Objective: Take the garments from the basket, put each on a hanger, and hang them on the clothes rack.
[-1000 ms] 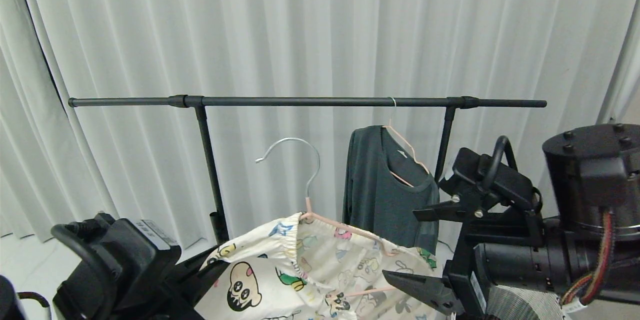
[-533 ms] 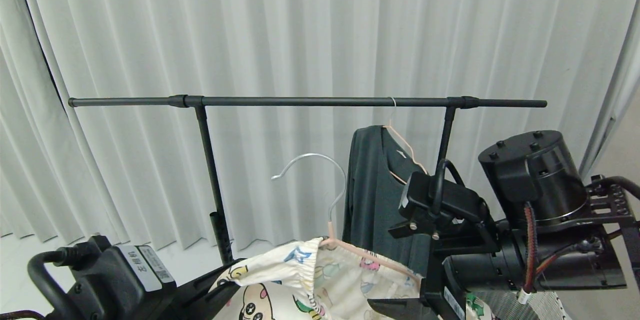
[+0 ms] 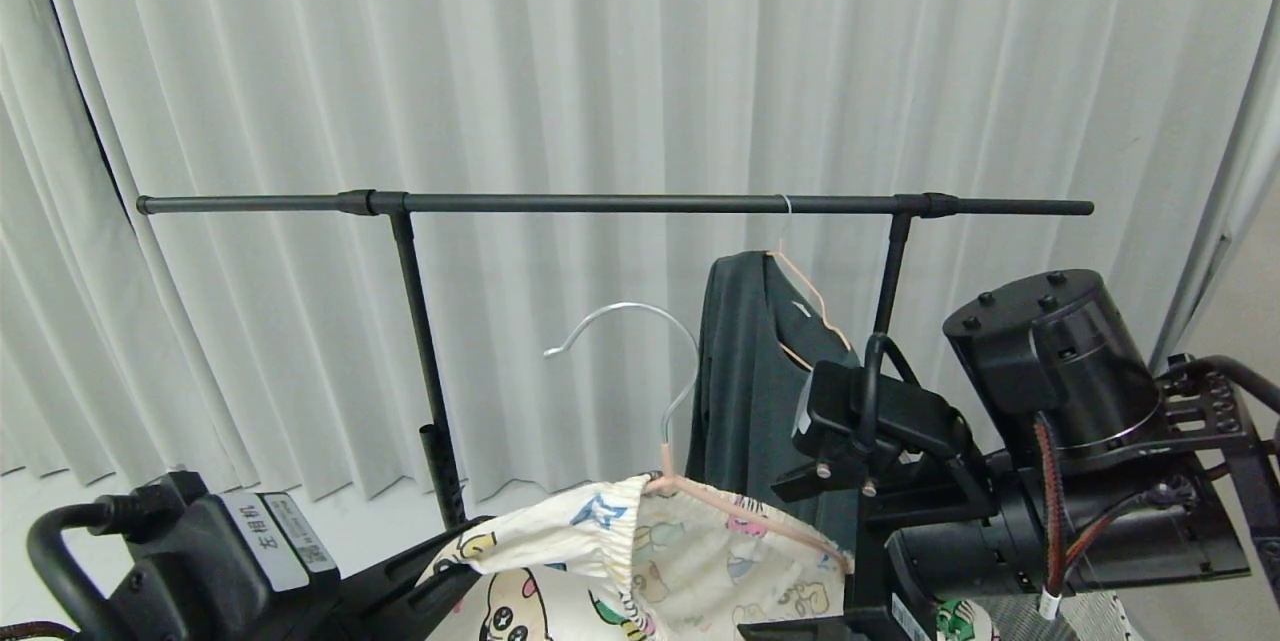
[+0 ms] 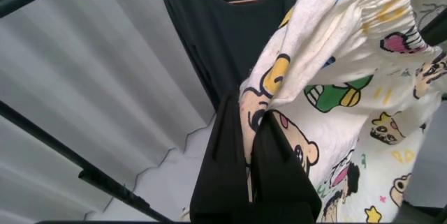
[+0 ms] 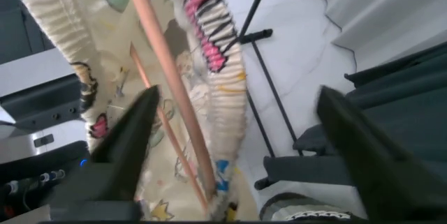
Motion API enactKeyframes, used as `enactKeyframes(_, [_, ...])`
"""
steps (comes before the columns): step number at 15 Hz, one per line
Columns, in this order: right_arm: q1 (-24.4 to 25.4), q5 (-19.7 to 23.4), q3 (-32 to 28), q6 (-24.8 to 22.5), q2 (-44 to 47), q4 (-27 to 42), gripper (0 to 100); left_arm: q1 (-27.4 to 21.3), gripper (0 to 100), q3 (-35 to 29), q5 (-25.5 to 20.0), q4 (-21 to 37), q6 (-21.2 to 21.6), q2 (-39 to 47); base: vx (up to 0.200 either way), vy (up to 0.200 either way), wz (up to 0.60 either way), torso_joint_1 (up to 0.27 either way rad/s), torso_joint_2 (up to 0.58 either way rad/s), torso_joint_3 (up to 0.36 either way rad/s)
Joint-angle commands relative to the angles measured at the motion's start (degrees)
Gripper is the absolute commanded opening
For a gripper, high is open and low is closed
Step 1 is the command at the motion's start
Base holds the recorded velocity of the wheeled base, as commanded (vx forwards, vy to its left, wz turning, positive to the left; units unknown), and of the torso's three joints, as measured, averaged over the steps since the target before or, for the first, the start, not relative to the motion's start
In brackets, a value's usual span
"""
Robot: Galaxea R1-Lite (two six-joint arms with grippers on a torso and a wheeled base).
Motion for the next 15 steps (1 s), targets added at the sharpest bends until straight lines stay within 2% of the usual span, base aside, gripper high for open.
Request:
enactKeyframes(1, [0.12, 0.04, 0.09, -0.01, 0.07, 0.2, 0, 0.05, 0, 0.0, 0.01, -0.91, -0.01, -0.01, 0.0, 0.0, 0.0, 0.0, 0.0, 0.0])
enactKeyframes(9, [0.12, 0.04, 0.09, 0.17, -1.68, -0.07, 0, 0.05, 0, 0.27, 0.01, -1.17, 1.14, 0.08, 0.0, 0.0, 0.0, 0.0, 0.0, 0.0])
enactKeyframes(10, [0.12, 0.04, 0.09, 0.17, -1.86, -0.07, 0, 0.05, 100, 0.27, 0.01, -1.17, 1.05, 0.08, 0.0, 0.0, 0.0, 0.0, 0.0, 0.0])
enactKeyframes(13, [0.03, -0.67, -0.17, -0.1, -4.94, 0.2, 0, 0.4, 100, 0.53, 0.1, -1.17, 0.7, -0.36, 0.0, 0.0, 0.0, 0.0, 0.0, 0.0])
enactKeyframes(15, [-0.41, -3.57, 0.27, -0.01, -7.22, 2.57, 0, 0.48, 100, 0.35, 0.1, -1.17, 0.52, -1.59, 0.0, 0.0, 0.0, 0.0, 0.0, 0.0])
